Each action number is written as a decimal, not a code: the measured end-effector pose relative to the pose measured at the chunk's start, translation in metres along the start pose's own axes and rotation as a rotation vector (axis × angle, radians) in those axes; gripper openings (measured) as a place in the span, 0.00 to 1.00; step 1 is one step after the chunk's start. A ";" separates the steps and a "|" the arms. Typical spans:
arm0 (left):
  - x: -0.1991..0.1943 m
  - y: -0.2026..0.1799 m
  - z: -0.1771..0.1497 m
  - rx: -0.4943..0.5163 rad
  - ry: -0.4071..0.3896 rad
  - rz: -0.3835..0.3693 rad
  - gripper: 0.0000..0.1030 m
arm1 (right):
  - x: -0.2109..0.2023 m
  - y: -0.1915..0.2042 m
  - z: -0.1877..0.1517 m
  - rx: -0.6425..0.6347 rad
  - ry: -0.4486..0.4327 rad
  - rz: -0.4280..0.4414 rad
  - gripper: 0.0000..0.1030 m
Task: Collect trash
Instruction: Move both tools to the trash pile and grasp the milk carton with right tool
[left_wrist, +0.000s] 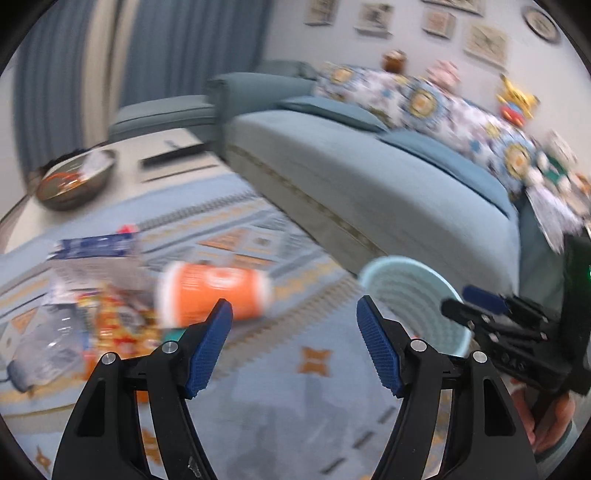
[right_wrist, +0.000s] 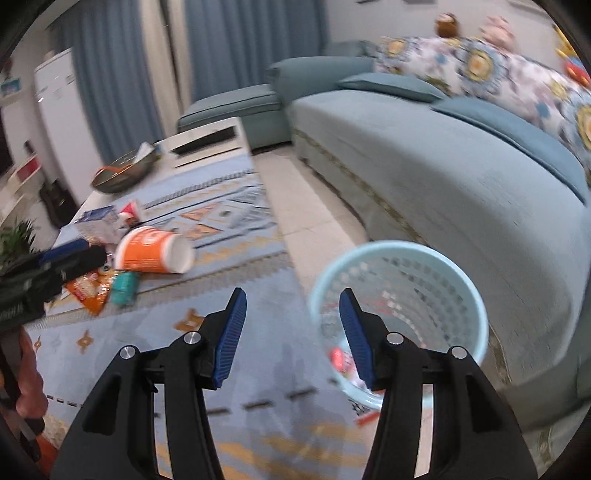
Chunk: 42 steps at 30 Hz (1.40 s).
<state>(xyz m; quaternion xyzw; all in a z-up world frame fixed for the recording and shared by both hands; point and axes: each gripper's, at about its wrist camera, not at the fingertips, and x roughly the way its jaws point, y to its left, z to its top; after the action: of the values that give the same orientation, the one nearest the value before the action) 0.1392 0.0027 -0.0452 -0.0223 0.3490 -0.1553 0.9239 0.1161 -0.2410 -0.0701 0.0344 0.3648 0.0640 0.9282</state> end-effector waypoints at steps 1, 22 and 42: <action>-0.003 0.014 0.002 -0.027 -0.011 0.018 0.66 | 0.002 0.011 0.004 -0.021 -0.002 0.017 0.48; 0.032 0.161 -0.010 -0.230 0.134 0.194 0.61 | 0.116 0.201 0.102 -0.284 0.074 0.308 0.47; 0.043 0.163 -0.027 -0.309 0.156 0.265 0.55 | 0.197 0.267 0.116 -0.393 0.234 0.524 0.57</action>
<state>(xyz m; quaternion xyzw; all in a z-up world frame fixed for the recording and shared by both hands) 0.1962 0.1462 -0.1171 -0.1055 0.4390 0.0216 0.8920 0.3124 0.0498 -0.0883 -0.0599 0.4284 0.3728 0.8209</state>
